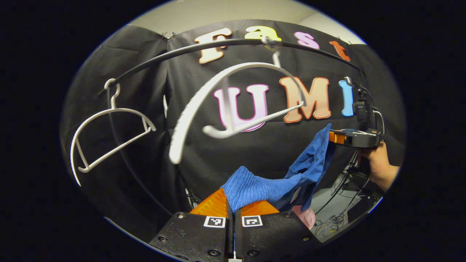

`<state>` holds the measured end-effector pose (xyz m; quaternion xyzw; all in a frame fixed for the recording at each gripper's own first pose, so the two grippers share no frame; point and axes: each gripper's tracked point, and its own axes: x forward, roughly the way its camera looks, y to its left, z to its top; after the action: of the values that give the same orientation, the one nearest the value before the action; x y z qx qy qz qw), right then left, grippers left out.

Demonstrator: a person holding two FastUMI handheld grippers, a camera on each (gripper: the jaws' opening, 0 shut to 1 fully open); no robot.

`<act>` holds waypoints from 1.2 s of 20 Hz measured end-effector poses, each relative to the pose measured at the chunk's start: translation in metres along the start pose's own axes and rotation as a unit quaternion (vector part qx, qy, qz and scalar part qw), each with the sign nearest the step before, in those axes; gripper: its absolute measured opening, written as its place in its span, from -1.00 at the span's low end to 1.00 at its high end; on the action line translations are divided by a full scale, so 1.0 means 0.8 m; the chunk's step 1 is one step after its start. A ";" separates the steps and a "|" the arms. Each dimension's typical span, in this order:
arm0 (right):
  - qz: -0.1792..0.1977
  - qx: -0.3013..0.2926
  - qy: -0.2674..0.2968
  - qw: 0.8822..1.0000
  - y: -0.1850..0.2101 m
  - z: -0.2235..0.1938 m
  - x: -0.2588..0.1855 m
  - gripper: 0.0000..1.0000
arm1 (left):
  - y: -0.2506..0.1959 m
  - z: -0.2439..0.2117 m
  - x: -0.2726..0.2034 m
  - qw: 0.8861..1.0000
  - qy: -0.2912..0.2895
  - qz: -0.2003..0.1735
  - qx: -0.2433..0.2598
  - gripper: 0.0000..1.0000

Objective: Grasp the clothes on the hanger with both hands and then place them into the laundry hamper below.

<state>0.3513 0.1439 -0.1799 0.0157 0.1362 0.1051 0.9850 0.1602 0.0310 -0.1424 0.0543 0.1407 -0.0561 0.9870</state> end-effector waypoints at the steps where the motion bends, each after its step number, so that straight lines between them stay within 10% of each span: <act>1: -0.004 0.000 0.000 1.000 -0.002 0.005 -0.012 -0.94 | -0.016 0.006 -0.005 1.000 -0.009 -0.011 0.007 -0.95; 9: 0.006 -0.070 0.025 0.997 0.000 0.046 -0.104 -0.94 | -0.114 0.037 0.011 0.994 -0.052 -0.099 -0.014 -0.96; 24: -0.009 0.001 0.010 1.000 0.003 0.088 -0.182 -0.94 | -0.217 0.156 0.026 0.977 -0.135 -0.158 -0.049 -0.96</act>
<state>0.2326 0.1151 -0.0736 0.0148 0.1467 0.0961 0.9844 0.1919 -0.1578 -0.0451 -0.0247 0.0156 -0.2109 0.9771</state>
